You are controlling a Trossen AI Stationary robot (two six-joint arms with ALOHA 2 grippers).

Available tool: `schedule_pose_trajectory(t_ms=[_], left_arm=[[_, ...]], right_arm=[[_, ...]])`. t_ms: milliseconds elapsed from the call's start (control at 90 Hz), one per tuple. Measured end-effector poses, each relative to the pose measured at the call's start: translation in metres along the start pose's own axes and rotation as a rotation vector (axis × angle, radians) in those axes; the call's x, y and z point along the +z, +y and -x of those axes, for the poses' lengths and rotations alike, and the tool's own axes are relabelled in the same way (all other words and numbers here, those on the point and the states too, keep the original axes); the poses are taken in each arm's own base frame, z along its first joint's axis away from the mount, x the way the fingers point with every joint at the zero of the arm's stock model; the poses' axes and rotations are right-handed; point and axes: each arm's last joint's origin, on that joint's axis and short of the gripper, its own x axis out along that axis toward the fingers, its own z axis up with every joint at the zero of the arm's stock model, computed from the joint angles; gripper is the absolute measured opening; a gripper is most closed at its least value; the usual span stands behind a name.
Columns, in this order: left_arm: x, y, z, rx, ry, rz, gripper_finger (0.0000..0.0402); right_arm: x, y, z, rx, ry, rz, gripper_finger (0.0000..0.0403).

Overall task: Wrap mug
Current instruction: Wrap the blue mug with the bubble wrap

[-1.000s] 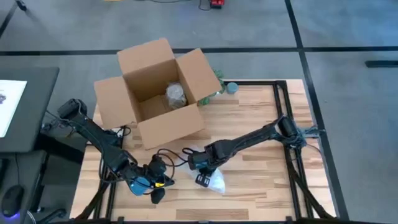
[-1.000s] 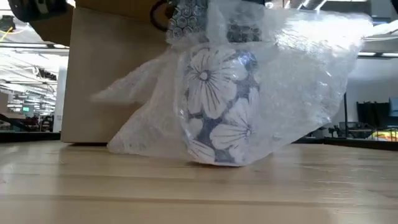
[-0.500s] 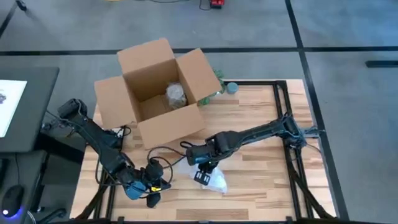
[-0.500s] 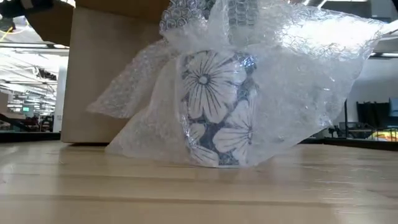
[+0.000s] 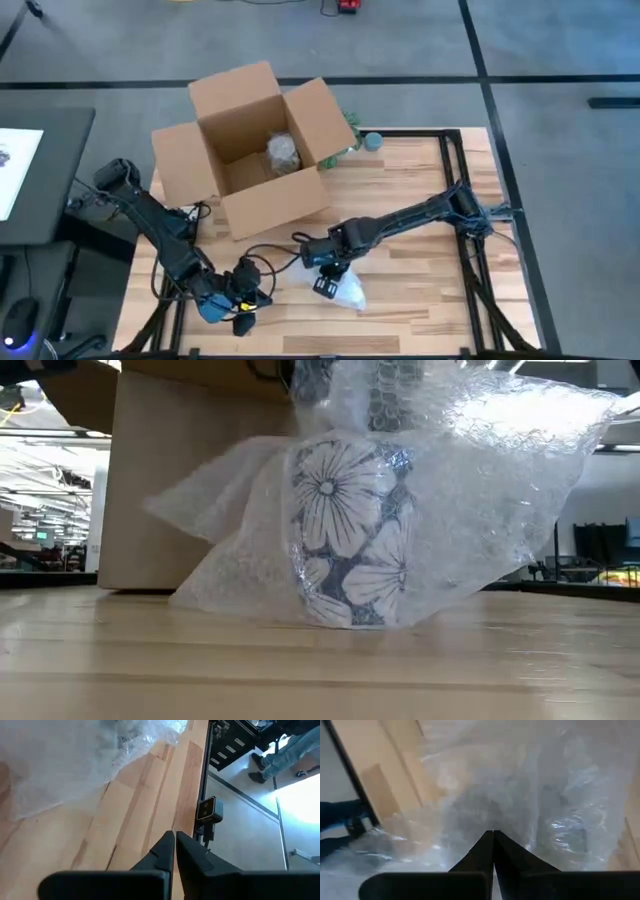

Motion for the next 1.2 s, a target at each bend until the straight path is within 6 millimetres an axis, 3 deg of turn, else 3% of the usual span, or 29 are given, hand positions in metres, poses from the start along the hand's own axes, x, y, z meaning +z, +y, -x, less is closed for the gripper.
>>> schedule_pose_trajectory(t_ms=[178,367,500,778,933,1056,1200], left_arm=[[0.0,0.0,0.0,0.0,0.0,0.0,0.0],[0.0,0.0,0.0,0.0,-0.001,0.008,0.0],[0.0,0.0,0.0,0.0,-0.002,0.022,0.0],[0.0,0.0,0.0,-0.002,-0.004,0.028,0.0],[0.0,0.0,0.0,-0.002,-0.005,0.029,0.0],[0.0,0.0,0.0,-0.002,-0.004,0.028,0.0],[0.0,0.0,0.0,0.0,-0.003,0.027,0.0]], right_arm=[[-0.007,-0.012,-0.027,0.01,-0.034,-0.027,0.0],[-0.008,-0.018,-0.03,-0.033,-0.04,-0.039,0.0],[-0.004,-0.011,-0.009,-0.065,-0.009,-0.024,0.0],[0.001,0.009,0.056,-0.091,0.025,0.037,0.0],[0.002,0.029,0.081,-0.009,-0.043,0.08,0.0],[-0.004,0.04,0.071,0.053,-0.04,0.144,0.0],[-0.01,0.023,0.031,-0.04,0.044,0.105,0.0]])
